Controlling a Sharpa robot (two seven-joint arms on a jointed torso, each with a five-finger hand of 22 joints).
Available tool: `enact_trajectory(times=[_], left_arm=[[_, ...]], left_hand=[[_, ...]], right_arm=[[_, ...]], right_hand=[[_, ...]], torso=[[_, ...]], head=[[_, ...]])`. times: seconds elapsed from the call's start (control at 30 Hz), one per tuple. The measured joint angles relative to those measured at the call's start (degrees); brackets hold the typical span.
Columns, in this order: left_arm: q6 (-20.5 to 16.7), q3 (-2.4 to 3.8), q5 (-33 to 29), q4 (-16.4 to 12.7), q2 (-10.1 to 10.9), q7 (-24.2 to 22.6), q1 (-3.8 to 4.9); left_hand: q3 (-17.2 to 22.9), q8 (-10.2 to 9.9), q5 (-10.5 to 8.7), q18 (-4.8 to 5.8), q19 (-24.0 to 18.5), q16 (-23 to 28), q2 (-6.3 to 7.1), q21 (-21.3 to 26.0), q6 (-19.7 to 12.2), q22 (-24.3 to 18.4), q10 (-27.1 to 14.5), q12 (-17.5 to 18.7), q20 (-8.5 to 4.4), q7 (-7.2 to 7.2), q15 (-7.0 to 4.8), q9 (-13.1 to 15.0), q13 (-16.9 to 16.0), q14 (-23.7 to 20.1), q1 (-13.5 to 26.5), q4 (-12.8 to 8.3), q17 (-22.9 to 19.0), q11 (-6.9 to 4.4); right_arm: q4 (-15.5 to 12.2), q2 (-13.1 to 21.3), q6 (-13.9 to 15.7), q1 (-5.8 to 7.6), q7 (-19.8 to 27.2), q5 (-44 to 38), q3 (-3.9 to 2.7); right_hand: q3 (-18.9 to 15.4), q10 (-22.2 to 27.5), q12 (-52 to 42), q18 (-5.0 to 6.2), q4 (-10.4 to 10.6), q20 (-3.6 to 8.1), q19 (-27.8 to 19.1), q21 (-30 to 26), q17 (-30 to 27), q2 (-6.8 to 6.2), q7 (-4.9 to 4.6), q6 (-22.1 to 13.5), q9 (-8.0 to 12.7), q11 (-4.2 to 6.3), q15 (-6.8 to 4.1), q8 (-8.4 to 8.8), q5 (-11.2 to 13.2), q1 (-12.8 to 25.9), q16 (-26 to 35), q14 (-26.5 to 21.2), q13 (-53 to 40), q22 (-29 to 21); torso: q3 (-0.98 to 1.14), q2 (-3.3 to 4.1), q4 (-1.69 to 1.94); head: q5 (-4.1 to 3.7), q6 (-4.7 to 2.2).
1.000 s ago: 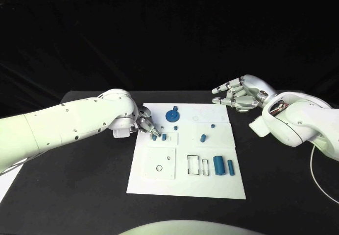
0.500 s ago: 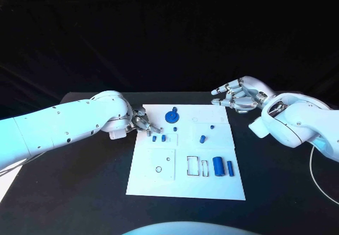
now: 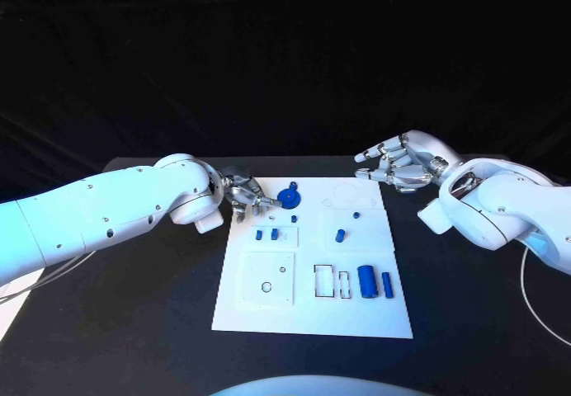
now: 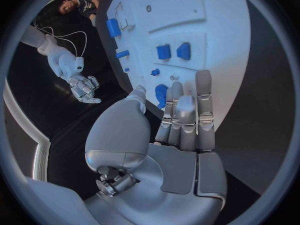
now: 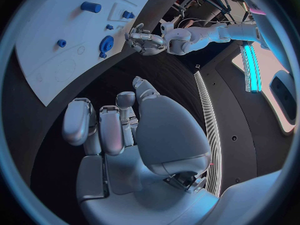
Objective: Assemble the parts on the task board
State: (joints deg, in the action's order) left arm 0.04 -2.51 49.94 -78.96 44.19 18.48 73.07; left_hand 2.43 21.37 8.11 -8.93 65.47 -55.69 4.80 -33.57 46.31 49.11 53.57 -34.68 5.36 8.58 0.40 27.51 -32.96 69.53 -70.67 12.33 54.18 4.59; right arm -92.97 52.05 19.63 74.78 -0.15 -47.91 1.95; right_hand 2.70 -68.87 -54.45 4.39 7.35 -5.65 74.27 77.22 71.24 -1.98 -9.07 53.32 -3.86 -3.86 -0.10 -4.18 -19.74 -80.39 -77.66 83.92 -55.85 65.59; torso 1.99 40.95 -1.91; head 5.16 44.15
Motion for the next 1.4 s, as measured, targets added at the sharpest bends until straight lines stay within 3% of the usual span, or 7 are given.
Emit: enact_trajectory(times=[0.17,0.27,0.47,0.63,0.77,0.87,1.4], left_arm=[[-3.3,-0.38,1.5,-0.1,-1.1,-7.7,-0.59],[-6.0,-0.56,4.7,-0.1,-1.8,-12.6,-1.44],[-10.3,-0.83,14.2,0.4,-4.0,-18.9,-2.69],[-12.0,-1.01,21.7,1.0,-5.3,-20.0,-3.49],[-12.4,-1.10,26.1,1.4,-5.9,-19.8,-3.97],[-12.4,-1.10,28.2,1.5,-6.3,-19.4,-4.09],[-11.3,-1.06,35.1,1.7,-7.4,-15.4,-4.22]], left_hand=[[2.7,-2.0,-0.22,-0.91,-1.8,11.0,-0.61,6.8,-1.6,-5.4,-3.3,6.6,1.59,0.37,0.87,-4.1,7.1,-5.5,-12.0,-4.8,-9.7,0.91],[6.9,-4.6,-0.85,-0.91,-1.5,14.4,-1.15,7.8,1.6,-6.4,-1.8,11.3,1.25,-0.63,0.76,-7.9,12.8,-5.1,-17.3,-7.0,-13.1,1.18],[10.2,-9.7,-1.29,-0.91,2.6,13.8,2.11,5.8,5.1,-5.5,1.8,17.4,0.79,-1.77,0.21,-13.7,20.8,1.4,-16.9,-8.0,-15.3,1.03],[9.3,-11.2,-1.53,-0.91,8.1,-0.9,3.35,2.3,7.4,-3.7,3.3,18.3,0.56,-1.36,-0.22,-15.7,23.4,9.4,-14.1,-6.6,-2.9,0.48],[9.2,-11.9,-1.53,0.80,14.7,-13.9,3.42,-12.9,9.8,7.5,5.4,18.6,0.05,-1.28,-0.78,-17.1,25.0,14.0,-13.8,-6.1,9.4,0.01],[9.4,-12.5,-1.53,0.98,16.5,-17.5,3.42,-18.4,10.7,11.8,6.1,19.2,-0.19,-1.24,-0.90,-17.7,25.7,14.3,-13.8,-5.6,12.9,-0.29],[11.8,-13.8,-1.52,2.66,18.1,-19.0,3.03,-29.2,12.2,20.3,8.1,20.3,-0.65,-1.63,-1.10,-19.4,27.5,14.4,-14.2,-5.3,12.6,-0.61]], right_arm=[[0.1,0.0,0.0,0.00,0.0,0.0,0.02],[0.1,-0.1,0.0,-0.01,0.0,0.0,0.03],[0.1,-0.1,-0.1,-0.03,0.0,0.0,0.06],[0.1,0.0,-0.1,-0.04,0.0,0.0,0.08],[0.0,0.0,-0.1,-0.04,0.0,0.0,0.09],[0.0,0.0,-0.1,-0.05,0.0,0.0,0.10],[0.0,-0.1,-0.1,-0.06,0.0,0.0,0.10]], right_hand=[[0.0,0.0,0.0,0.00,0.0,0.00,0.0,0.0,0.0,0.00,0.00,0.0,0.0,0.00,0.00,0.00,0.0,0.0,0.0,0.0,0.0,0.0],[0.0,0.0,0.0,0.01,0.0,0.00,0.0,0.0,0.0,0.00,0.00,0.0,0.0,0.00,0.00,0.00,0.0,0.0,0.0,0.0,0.0,0.0],[0.0,0.0,0.0,0.00,0.0,0.00,0.0,0.0,0.0,0.00,0.00,0.0,0.0,0.00,0.00,0.00,0.0,0.0,0.0,0.0,0.0,0.0],[0.2,0.0,0.0,0.00,0.2,0.00,0.0,0.0,0.0,0.00,0.00,0.0,0.0,0.00,0.00,0.00,0.0,0.0,0.0,0.0,0.0,0.0],[0.2,0.0,0.0,0.00,0.2,0.00,0.0,0.0,0.0,0.00,0.00,0.0,0.0,0.00,0.00,0.00,0.0,0.0,0.0,0.0,0.0,0.0],[0.2,0.0,0.0,0.00,0.2,0.00,0.0,0.0,0.0,0.00,0.00,0.0,0.0,0.00,0.00,0.00,-0.2,0.0,0.0,0.0,0.0,0.0],[0.2,0.0,0.0,0.00,0.2,0.00,0.0,0.0,0.0,0.00,0.00,0.0,0.0,0.00,0.00,0.00,-0.2,0.0,0.0,0.0,0.0,0.0]], torso=[[0.00,-0.02,0.00],[-0.01,-0.02,-0.02],[-0.03,0.00,-0.05],[-0.03,0.05,-0.04],[-0.03,0.09,-0.04],[-0.02,0.09,-0.04],[-0.02,0.02,0.02]], head=[[-0.16,-0.24],[-0.35,-0.44],[-0.55,-0.66],[-0.63,-0.72],[-0.70,-0.66],[-0.79,-0.59],[-0.86,-0.36]])
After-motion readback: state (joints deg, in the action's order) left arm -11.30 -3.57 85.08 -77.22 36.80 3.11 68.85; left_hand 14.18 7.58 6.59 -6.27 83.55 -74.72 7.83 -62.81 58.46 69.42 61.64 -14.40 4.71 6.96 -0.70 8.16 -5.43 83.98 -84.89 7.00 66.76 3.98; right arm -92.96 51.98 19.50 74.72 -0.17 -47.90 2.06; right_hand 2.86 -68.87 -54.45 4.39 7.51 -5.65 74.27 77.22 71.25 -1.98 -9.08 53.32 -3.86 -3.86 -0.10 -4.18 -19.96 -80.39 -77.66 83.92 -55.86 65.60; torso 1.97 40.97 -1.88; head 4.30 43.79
